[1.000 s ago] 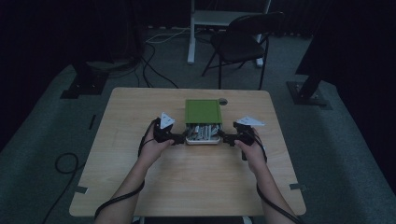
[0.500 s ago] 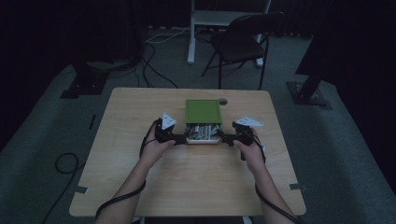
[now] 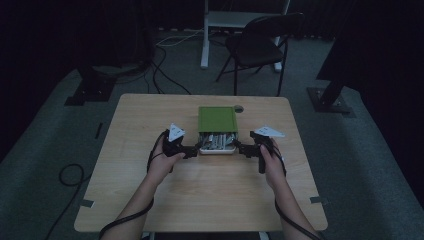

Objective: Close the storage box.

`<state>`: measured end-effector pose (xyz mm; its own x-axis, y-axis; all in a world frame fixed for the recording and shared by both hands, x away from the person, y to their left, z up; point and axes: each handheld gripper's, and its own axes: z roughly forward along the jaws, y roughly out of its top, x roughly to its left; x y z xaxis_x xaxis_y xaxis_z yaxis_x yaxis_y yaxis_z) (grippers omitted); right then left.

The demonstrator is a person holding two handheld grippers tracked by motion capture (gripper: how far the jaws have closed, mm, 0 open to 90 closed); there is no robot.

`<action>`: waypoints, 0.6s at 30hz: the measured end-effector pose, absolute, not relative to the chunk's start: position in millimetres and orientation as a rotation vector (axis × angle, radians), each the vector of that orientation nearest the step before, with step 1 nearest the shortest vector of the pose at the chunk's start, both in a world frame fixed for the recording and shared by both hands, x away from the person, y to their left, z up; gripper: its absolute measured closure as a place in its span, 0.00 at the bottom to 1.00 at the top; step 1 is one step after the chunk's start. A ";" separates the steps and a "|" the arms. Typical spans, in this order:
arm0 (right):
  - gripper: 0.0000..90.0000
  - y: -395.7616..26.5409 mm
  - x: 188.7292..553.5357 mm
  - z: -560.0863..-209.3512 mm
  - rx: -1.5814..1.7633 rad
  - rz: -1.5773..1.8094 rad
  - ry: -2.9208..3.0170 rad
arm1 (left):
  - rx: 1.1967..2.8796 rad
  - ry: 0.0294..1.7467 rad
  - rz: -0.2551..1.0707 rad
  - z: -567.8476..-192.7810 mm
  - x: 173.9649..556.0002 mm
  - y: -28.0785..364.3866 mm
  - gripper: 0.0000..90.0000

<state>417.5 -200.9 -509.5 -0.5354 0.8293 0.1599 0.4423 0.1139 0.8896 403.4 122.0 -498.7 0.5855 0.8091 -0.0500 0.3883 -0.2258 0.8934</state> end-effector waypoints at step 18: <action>0.14 -215.0 405.2 -509.4 1.221 1.393 2.021 | 1.837 1.013 0.556 -501.1 394.6 131.2 0.09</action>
